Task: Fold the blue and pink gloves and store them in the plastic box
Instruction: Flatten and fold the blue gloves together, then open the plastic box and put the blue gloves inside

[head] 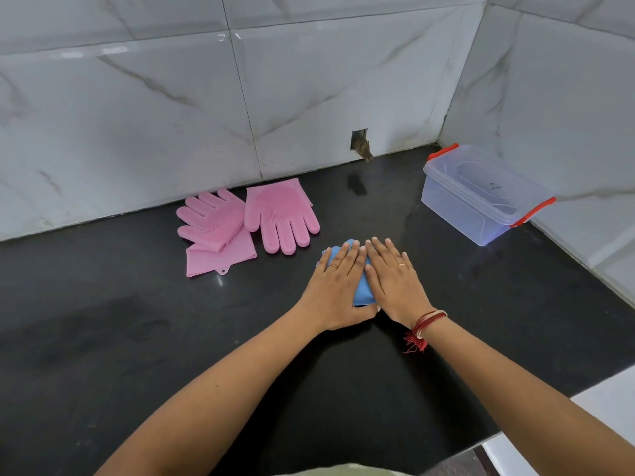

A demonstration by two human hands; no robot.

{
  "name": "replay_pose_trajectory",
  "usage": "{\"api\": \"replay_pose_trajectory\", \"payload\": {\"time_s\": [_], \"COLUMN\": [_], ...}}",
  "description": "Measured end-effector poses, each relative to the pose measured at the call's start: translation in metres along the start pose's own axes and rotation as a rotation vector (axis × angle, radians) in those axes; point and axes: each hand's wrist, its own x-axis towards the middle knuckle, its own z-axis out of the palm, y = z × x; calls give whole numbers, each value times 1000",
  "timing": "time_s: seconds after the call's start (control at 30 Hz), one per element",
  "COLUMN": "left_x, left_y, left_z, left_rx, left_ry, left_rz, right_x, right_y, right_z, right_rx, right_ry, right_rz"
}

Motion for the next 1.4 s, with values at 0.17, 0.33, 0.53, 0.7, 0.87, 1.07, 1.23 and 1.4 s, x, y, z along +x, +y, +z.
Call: {"api": "replay_pose_trajectory", "payload": {"time_s": [0.17,0.33,0.53,0.7,0.87,1.07,1.23,1.4], "left_x": [4,7,5,1,-10,4,60,148], "left_y": [-2,-3,-3,-1,0,20,61,106], "left_z": [2,4,0,-13,-25,-38,-41,-49], "left_rx": [-15,-14,-22,-126,-251,-159,-69,55], "left_ry": [-23,-35,-122,-115,151,313,260,14], "left_rz": [24,35,4,-69,-200,-106,118,220], "right_x": [0,1,0,-3,-9,-11,-9,4], "right_y": [1,1,-2,-5,4,37,110,160], "right_z": [6,10,3,-13,-34,-64,-107,-133], "right_rx": [-16,-41,-61,176,435,474,475,895], "right_ry": [28,37,-18,-4,118,258,636,634], "right_rz": [31,51,64,96,247,313,506,918]}}
